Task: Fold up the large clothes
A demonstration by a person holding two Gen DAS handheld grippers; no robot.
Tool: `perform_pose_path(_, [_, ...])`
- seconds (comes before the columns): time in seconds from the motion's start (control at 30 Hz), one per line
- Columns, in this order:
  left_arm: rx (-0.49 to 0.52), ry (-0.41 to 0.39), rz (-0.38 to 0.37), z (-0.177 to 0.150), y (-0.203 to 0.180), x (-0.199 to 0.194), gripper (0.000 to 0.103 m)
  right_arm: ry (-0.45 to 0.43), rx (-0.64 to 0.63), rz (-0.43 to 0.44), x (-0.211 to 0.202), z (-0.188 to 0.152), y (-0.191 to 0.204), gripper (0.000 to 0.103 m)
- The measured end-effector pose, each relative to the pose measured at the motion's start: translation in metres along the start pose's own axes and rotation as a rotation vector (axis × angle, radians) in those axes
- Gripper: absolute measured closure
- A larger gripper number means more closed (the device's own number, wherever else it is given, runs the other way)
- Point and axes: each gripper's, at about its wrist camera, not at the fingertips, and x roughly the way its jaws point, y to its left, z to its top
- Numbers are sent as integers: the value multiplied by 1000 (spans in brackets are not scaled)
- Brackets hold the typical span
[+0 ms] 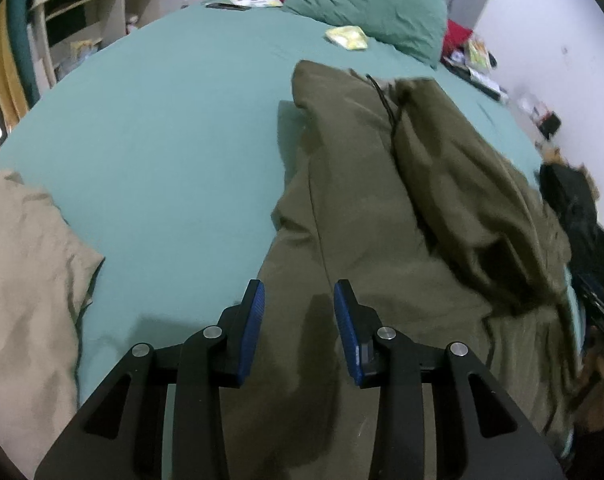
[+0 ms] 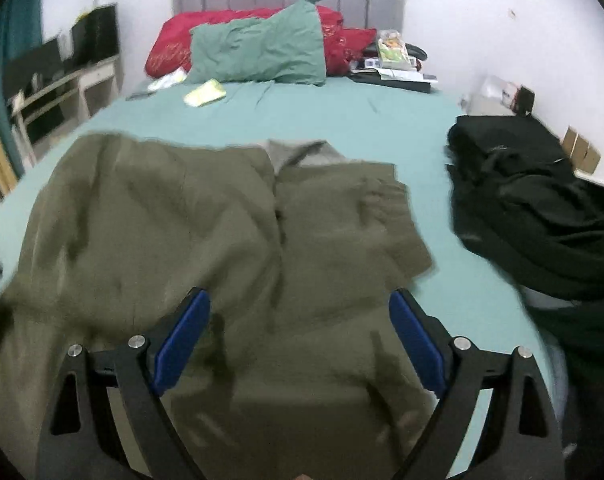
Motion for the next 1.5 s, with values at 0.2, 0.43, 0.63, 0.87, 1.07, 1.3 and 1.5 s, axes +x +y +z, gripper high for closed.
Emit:
perform_pose_path(0.2, [37,-7,-85,-32,-5,-37,65,89,20,-54,-41,-54,-49,12])
perform_pose_path(0.43, [40,-15,-56,-100,-3,-70,65,195,97,-52,-88,-116,-97,12])
perform_pose_path(0.63, [5,92,13,-165,25,-81,65,288,193,4,-109,-169,-118,12])
perform_pose_path(0.87, [19,115,54,-214,47,-116,48,354,224,57,-126,-218,-117,13])
perform_pose_path(1.07, [69,46,178,-231,56,-148,48,329,245,61,-149,-246,-113,27])
perform_pose_path(1.3, [18,146,224,-246,86,-147,48,315,257,41,-166,-251,-105,80])
perform_pose_path(1.5, [37,210,181,-273,79,-157,48,351,281,39,-180,-254,-114,88])
